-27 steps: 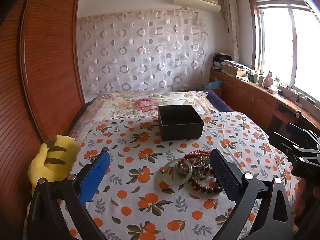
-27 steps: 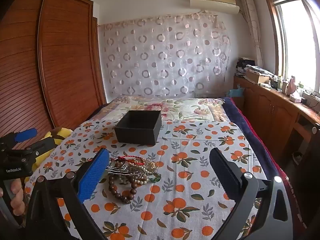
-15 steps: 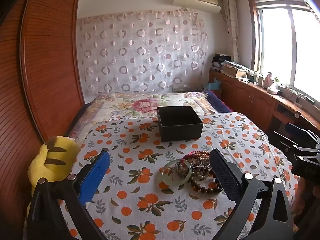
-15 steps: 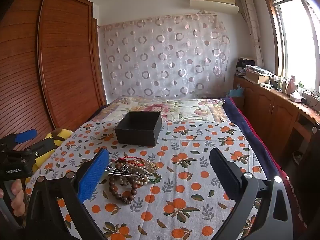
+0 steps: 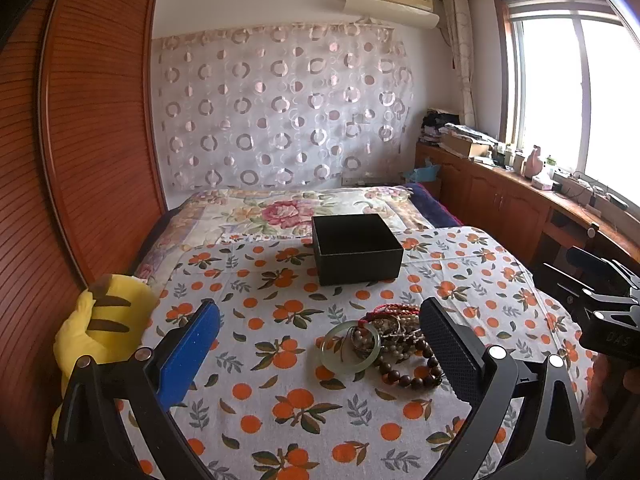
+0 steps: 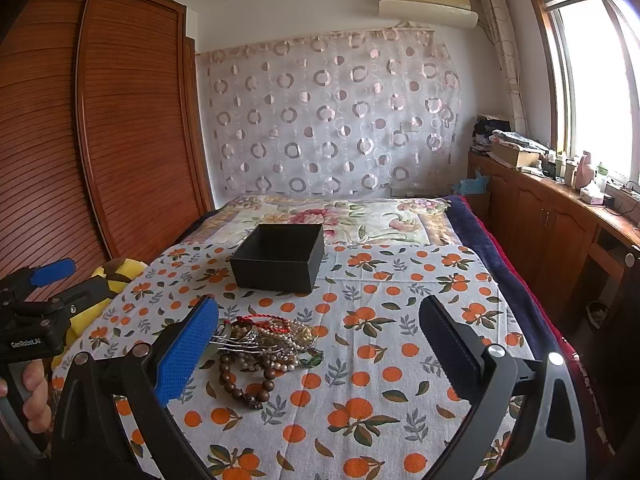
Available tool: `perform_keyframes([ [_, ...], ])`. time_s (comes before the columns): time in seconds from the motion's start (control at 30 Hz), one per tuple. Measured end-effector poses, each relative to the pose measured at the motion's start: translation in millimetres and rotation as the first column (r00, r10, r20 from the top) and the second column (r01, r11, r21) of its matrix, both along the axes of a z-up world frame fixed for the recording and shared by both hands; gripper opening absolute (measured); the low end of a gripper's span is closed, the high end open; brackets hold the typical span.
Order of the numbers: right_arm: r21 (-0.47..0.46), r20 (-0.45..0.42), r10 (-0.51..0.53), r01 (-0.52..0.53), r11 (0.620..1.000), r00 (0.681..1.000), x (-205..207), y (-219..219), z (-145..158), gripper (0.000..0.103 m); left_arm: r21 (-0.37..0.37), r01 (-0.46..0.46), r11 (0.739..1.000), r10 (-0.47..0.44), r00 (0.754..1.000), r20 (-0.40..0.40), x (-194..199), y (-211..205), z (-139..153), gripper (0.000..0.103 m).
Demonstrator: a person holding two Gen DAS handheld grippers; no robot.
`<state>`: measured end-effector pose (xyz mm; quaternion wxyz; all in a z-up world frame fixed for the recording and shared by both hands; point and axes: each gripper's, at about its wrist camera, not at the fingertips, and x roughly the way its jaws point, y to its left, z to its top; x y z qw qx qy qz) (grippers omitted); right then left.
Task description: Organize jewelry
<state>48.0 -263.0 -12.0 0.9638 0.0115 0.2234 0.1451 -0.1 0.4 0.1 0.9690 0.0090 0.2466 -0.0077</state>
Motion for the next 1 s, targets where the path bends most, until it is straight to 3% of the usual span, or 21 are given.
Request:
perform_keyframes([
  [1.0, -0.001, -0.003, -0.008, 0.008, 1.000, 1.000, 1, -4, 2, 0.101, 0.002, -0.005, 1.000, 0.005, 1.000, 0.007, 2, -1, 11, 0.097],
])
